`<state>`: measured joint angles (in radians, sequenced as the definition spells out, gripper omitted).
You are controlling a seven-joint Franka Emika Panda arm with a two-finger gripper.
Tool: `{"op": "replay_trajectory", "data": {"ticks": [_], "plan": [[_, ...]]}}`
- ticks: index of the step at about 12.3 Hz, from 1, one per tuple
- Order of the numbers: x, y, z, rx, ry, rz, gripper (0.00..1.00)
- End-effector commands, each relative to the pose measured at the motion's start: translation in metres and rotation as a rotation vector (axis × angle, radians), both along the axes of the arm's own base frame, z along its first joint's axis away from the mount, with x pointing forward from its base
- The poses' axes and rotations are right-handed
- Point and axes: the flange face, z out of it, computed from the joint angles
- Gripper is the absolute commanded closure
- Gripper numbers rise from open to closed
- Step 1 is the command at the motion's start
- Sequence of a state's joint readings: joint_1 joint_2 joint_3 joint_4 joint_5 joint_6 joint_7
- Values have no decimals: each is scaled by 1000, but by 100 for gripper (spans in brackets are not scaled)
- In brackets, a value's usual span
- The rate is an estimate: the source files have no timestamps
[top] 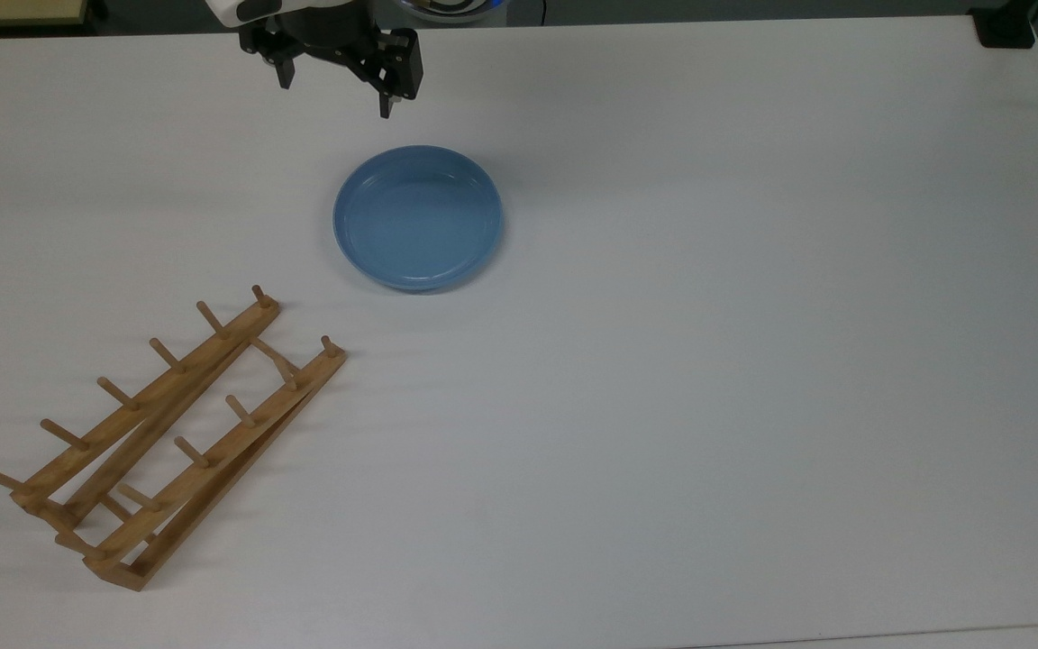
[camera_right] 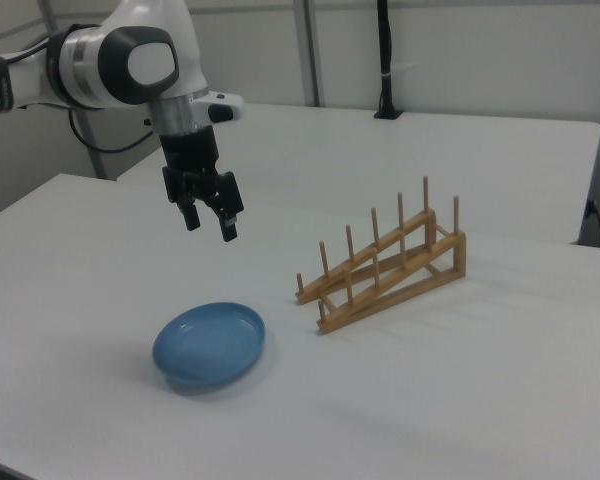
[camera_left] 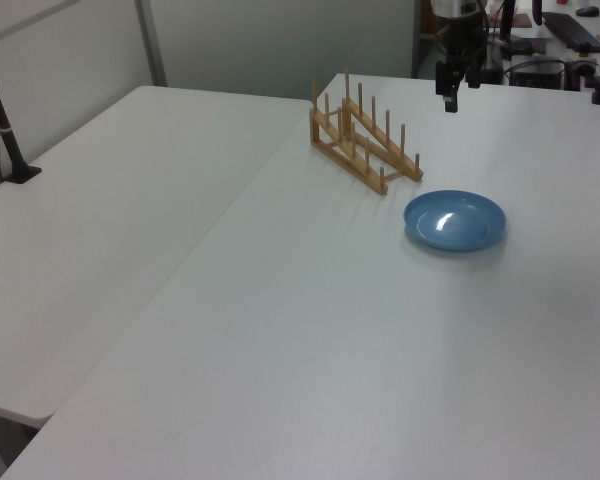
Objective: Place plate in plate rack
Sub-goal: 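Move the open gripper over the rim of the blue plate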
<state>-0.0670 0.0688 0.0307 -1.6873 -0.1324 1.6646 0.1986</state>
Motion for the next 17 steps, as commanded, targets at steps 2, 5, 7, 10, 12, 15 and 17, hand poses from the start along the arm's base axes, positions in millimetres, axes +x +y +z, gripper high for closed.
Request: {"op": "replay_trajectory", "data": {"ticks": [2, 5, 7, 10, 12, 15, 17], "plan": [[1, -1, -2, 23, -22, 12, 0], [4, -2, -4, 22, -30, 12, 0], [3, -3, -6, 21, -25, 14, 0], [6, -3, -13, 22, -14, 16, 0], [6, -4, -12, 29, -11, 68, 0], [8, -4, -11, 123, -40, 35, 0], [11, 0, -10, 159, -65, 27, 0]]}}
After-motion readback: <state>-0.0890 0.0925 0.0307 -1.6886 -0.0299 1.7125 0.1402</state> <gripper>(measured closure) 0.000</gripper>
